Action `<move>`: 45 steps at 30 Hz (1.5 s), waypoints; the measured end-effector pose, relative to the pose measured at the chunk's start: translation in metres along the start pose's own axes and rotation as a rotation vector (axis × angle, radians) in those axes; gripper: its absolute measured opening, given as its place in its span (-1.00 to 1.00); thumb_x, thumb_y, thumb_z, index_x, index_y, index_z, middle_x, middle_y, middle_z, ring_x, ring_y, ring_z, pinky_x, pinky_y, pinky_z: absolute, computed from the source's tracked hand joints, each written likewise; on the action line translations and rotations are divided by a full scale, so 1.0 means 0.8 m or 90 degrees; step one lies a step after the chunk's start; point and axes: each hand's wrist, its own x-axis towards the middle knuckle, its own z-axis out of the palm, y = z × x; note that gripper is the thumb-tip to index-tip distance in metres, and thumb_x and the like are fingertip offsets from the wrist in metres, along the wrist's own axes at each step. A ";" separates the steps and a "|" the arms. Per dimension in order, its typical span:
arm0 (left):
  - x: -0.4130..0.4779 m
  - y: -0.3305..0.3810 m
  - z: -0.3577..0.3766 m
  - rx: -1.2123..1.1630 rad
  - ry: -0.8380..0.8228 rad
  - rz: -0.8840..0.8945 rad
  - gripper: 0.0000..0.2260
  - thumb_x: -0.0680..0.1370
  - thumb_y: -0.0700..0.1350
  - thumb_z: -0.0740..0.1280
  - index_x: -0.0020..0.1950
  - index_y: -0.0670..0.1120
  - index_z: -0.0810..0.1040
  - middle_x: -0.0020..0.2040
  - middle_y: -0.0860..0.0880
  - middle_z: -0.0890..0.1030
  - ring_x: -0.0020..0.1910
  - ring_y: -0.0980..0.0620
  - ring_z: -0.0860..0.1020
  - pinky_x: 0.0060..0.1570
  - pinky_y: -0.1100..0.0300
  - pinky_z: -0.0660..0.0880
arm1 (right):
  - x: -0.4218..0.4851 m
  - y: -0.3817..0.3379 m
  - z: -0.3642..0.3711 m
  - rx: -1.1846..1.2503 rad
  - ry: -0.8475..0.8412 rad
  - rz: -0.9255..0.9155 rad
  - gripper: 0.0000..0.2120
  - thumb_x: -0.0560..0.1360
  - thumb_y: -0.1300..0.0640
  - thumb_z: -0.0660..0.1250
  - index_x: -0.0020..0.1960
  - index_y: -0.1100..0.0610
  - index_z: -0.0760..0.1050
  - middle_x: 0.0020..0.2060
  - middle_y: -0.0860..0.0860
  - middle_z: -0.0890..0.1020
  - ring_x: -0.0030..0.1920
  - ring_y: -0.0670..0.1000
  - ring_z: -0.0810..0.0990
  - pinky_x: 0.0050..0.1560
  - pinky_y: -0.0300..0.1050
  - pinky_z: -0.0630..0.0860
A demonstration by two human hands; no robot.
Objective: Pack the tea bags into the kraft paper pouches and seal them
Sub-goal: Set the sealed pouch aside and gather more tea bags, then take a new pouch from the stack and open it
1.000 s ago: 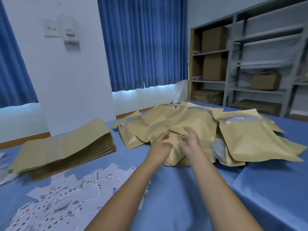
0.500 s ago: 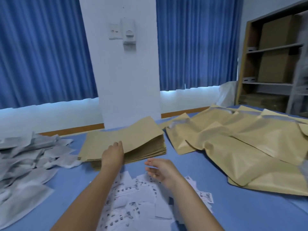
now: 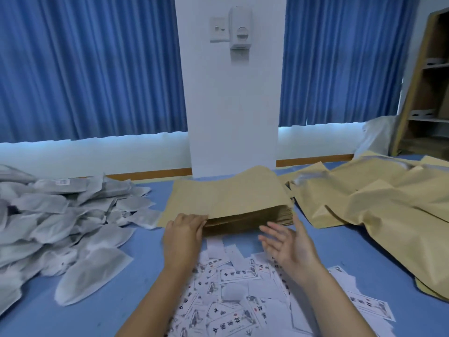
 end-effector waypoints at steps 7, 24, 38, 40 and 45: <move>-0.030 -0.049 -0.052 -0.250 0.054 -0.003 -0.73 0.47 -0.41 0.23 -0.09 -0.12 0.65 -0.10 0.04 0.60 -0.03 0.13 0.54 0.04 0.28 0.43 | -0.009 -0.001 0.000 -0.135 -0.123 -0.017 -0.69 0.62 -0.02 0.15 0.09 0.16 0.55 -0.26 0.05 0.68 -0.42 0.04 0.57 -0.39 -0.19 0.49; -0.056 -0.104 -0.063 -0.331 0.157 -0.286 -0.66 0.45 -0.47 0.32 -0.21 0.00 0.55 -0.11 0.02 0.64 0.00 0.05 0.59 0.17 0.19 0.46 | -0.003 0.040 0.053 -0.156 -0.058 0.019 -0.57 0.60 -0.15 0.14 0.16 0.20 0.50 -0.04 0.28 0.66 -0.05 0.19 0.63 -0.21 -0.01 0.61; -0.081 0.012 -0.096 -0.058 -0.250 0.083 -0.72 0.58 -0.06 0.32 0.27 -0.05 0.58 0.28 0.02 0.56 0.22 0.07 0.54 0.16 0.15 0.50 | -0.052 0.108 0.080 -0.241 -0.121 -0.040 -0.90 0.54 0.40 0.24 0.02 0.36 0.50 -0.14 0.21 0.66 -0.20 0.05 0.66 -0.09 -0.18 0.59; -0.083 0.012 -0.095 -0.090 -0.193 0.132 -0.85 0.49 -0.22 0.41 0.03 -0.19 0.69 -0.01 -0.11 0.69 -0.07 -0.05 0.66 -0.16 0.04 0.62 | -0.056 0.112 0.077 -0.275 -0.181 -0.041 -0.80 0.48 0.45 0.28 0.10 0.38 0.50 -0.01 0.26 0.66 0.00 0.13 0.66 0.02 -0.16 0.58; -0.085 0.003 -0.095 -0.158 -0.183 0.074 -0.86 0.47 -0.15 0.46 -0.01 -0.16 0.69 -0.07 -0.02 0.67 -0.10 0.03 0.63 -0.12 0.09 0.59 | -0.055 0.110 0.074 -0.256 -0.232 -0.022 -0.75 0.46 0.48 0.29 0.13 0.39 0.50 0.03 0.24 0.66 0.08 0.13 0.64 0.04 -0.16 0.56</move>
